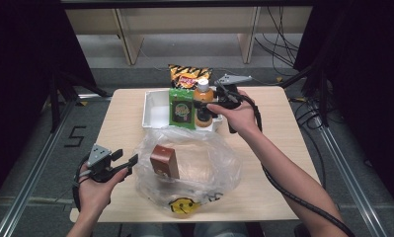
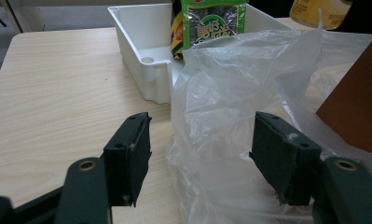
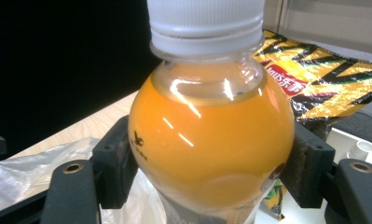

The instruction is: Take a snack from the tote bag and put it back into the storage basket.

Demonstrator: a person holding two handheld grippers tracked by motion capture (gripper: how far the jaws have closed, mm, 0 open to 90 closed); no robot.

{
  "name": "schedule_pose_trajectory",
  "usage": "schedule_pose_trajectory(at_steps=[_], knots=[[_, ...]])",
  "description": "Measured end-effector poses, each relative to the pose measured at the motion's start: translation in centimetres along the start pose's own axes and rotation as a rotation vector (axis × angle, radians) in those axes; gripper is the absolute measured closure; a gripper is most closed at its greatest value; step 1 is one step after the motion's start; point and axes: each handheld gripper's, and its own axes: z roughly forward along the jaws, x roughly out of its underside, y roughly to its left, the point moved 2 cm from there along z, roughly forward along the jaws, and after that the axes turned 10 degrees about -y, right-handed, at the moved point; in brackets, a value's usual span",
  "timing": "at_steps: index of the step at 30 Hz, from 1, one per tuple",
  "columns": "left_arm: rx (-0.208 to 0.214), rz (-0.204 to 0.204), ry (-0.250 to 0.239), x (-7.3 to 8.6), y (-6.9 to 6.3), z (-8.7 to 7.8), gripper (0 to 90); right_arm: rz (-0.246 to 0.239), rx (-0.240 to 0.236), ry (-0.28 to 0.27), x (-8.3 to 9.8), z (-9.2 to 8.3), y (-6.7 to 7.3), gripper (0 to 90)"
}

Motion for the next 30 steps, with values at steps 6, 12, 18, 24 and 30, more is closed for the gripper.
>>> schedule_pose_trajectory(at_steps=[6,12,18,24,30], knots=[[-0.008,-0.006,0.007,0.1,-0.1,0.0,36.9,0.012,0.016,0.009,0.4,0.6,-0.5,31.3],[-0.008,-0.005,0.009,0.1,-0.1,0.0,36.9,0.015,0.034,0.015,0.5,1.3,-1.0,31.3],[-0.003,-0.001,0.011,0.1,-0.1,0.0,36.9,0.025,0.044,0.012,0.6,1.9,-1.6,31.3],[-0.005,-0.004,0.011,0.1,0.0,0.0,36.9,0.025,0.054,0.019,0.7,2.3,-2.0,31.3],[-0.004,-0.004,0.012,0.1,-0.1,0.0,36.9,0.026,0.062,0.029,0.8,2.8,-2.2,31.3]])
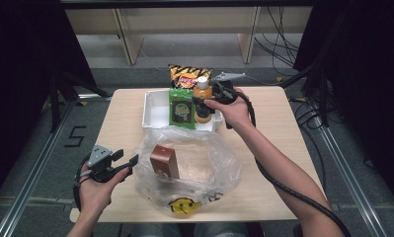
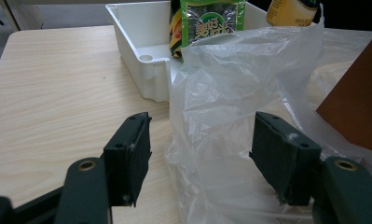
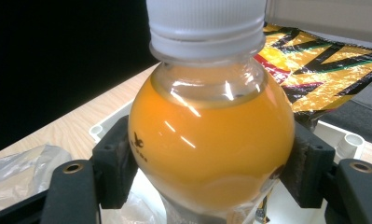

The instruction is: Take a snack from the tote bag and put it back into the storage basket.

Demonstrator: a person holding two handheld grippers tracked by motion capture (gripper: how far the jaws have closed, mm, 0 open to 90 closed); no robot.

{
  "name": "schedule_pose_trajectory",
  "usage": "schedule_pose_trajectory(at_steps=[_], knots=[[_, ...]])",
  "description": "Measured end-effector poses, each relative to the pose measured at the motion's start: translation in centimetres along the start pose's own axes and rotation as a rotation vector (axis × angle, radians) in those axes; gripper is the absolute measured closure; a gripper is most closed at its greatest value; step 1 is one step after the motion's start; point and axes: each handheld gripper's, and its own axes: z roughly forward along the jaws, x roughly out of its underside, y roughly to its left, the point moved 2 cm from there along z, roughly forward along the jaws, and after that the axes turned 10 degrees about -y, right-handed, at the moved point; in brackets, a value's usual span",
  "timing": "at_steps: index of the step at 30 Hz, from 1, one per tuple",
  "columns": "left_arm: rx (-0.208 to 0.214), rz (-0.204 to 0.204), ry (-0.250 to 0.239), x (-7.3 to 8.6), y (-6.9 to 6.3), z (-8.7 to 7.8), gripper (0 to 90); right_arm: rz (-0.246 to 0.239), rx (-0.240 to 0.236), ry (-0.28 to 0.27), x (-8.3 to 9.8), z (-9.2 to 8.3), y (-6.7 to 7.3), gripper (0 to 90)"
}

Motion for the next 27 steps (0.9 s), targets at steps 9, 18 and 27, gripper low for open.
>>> schedule_pose_trajectory(at_steps=[9,18,27], knots=[[0.01,0.005,-0.008,0.0,0.1,0.1,36.9,0.018,0.01,0.011,0.3,0.6,-0.3,31.3],[-0.004,-0.003,0.006,0.1,0.1,0.0,36.9,0.007,0.017,0.019,0.8,1.1,-0.9,31.3],[-0.003,-0.003,0.002,0.1,0.1,0.0,36.9,0.006,0.035,0.033,1.1,1.5,-1.2,31.3]])
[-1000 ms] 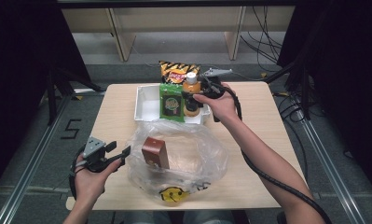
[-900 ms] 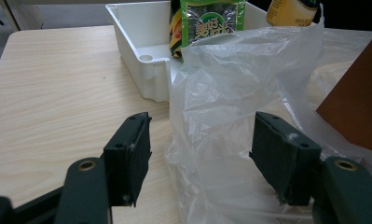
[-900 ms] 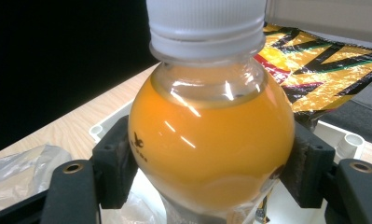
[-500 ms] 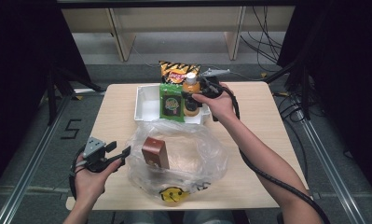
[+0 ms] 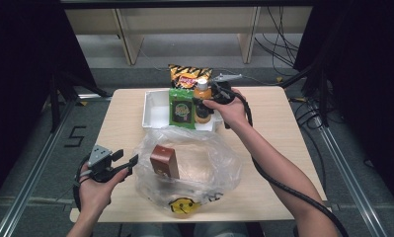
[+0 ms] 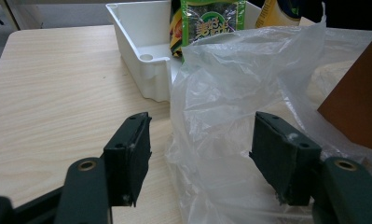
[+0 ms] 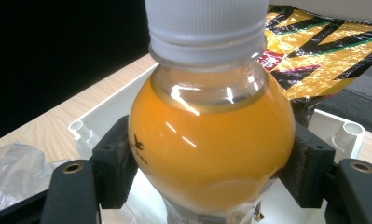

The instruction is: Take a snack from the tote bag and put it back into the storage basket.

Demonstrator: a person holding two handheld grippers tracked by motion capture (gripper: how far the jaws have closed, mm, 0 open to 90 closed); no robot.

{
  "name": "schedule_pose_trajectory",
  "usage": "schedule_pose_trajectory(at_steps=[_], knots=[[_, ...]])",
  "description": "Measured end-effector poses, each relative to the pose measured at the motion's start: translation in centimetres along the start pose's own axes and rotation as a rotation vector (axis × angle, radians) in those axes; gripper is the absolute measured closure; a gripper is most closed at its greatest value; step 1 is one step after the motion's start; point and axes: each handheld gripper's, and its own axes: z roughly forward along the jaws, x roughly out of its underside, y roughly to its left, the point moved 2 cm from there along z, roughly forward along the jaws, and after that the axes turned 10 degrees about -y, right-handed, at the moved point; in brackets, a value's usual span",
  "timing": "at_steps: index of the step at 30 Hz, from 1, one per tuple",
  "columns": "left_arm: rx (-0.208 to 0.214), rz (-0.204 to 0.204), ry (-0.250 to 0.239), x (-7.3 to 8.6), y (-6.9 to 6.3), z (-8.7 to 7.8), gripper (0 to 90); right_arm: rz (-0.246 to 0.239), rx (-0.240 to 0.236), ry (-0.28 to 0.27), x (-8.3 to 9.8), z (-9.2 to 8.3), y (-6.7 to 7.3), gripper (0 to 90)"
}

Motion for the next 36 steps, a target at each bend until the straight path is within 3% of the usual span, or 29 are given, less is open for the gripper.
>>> schedule_pose_trajectory(at_steps=[5,7,23,29,32,34,36], knots=[[0.0,0.001,0.0,0.0,0.0,0.0,36.9,0.002,0.001,0.003,0.1,0.2,-0.2,31.3],[-0.001,0.001,0.001,0.0,0.0,0.0,36.9,0.026,0.0,0.006,0.2,0.3,0.0,31.3],[0.005,0.007,0.003,0.1,0.1,0.0,36.9,0.013,0.01,0.012,0.7,1.1,-0.3,31.3],[0.006,0.006,0.004,0.1,0.1,0.0,36.9,0.032,0.011,0.021,0.8,1.1,-0.3,31.3],[0.006,0.006,0.004,0.1,0.1,0.0,36.9,0.03,0.01,0.021,0.8,1.2,-0.3,31.3],[0.008,0.01,0.004,0.1,0.1,0.0,36.9,0.0,0.012,0.027,0.8,1.2,-0.5,31.3],[0.008,0.009,0.004,0.1,0.1,0.0,36.9,0.014,0.011,0.029,0.8,1.2,-0.4,31.3]])
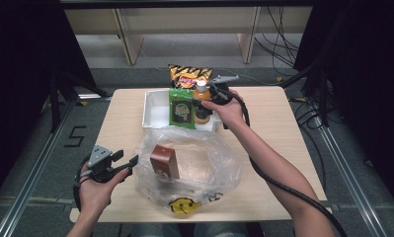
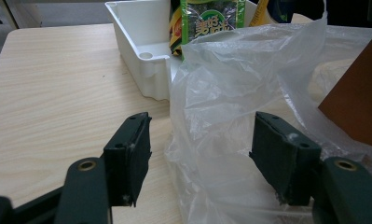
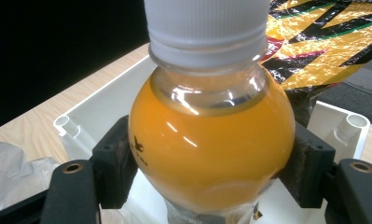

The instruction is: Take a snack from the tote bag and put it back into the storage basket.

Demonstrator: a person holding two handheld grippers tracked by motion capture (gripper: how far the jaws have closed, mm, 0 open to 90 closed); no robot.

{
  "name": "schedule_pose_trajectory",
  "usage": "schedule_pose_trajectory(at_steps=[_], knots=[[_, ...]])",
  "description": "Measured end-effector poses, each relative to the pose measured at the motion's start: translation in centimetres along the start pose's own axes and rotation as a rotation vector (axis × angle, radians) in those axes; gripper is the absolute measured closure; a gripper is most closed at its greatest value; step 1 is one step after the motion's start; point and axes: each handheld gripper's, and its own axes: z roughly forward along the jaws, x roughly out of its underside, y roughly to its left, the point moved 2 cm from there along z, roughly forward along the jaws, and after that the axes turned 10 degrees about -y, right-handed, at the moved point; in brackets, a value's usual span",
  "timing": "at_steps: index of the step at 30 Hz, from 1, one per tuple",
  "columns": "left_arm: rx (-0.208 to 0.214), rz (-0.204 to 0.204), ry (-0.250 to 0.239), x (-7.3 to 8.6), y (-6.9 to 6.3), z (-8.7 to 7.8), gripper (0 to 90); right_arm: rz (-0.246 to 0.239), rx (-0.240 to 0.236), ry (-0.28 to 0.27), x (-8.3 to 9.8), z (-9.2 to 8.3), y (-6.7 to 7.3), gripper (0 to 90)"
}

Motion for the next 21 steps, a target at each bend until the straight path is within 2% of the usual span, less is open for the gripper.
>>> schedule_pose_trajectory(at_steps=[3,5,11,12,16,20,21], knots=[[0.001,-0.002,0.0,0.02,0.0,0.0,36.9,0.01,0.002,-0.003,0.0,0.05,0.06,31.3],[-0.002,-0.003,0.001,0.03,-0.01,0.0,36.9,-0.006,0.003,-0.015,0.12,0.28,-0.06,31.3],[0.014,0.009,-0.01,0.07,0.09,0.15,36.9,0.015,0.006,-0.004,0.26,0.38,-0.01,31.3],[0.013,0.009,-0.009,0.06,0.09,0.14,36.9,-0.004,0.005,-0.004,0.28,0.39,-0.12,31.3],[0.012,0.006,-0.008,0.09,0.07,0.15,36.9,0.012,0.013,0.008,0.32,0.38,-0.15,31.3],[0.013,0.006,-0.009,0.09,0.06,0.14,36.9,-0.001,0.014,-0.003,0.6,0.68,-0.36,31.3],[0.012,0.007,-0.009,0.1,0.07,0.14,36.9,0.015,0.016,0.013,0.65,0.61,-0.25,31.3]])
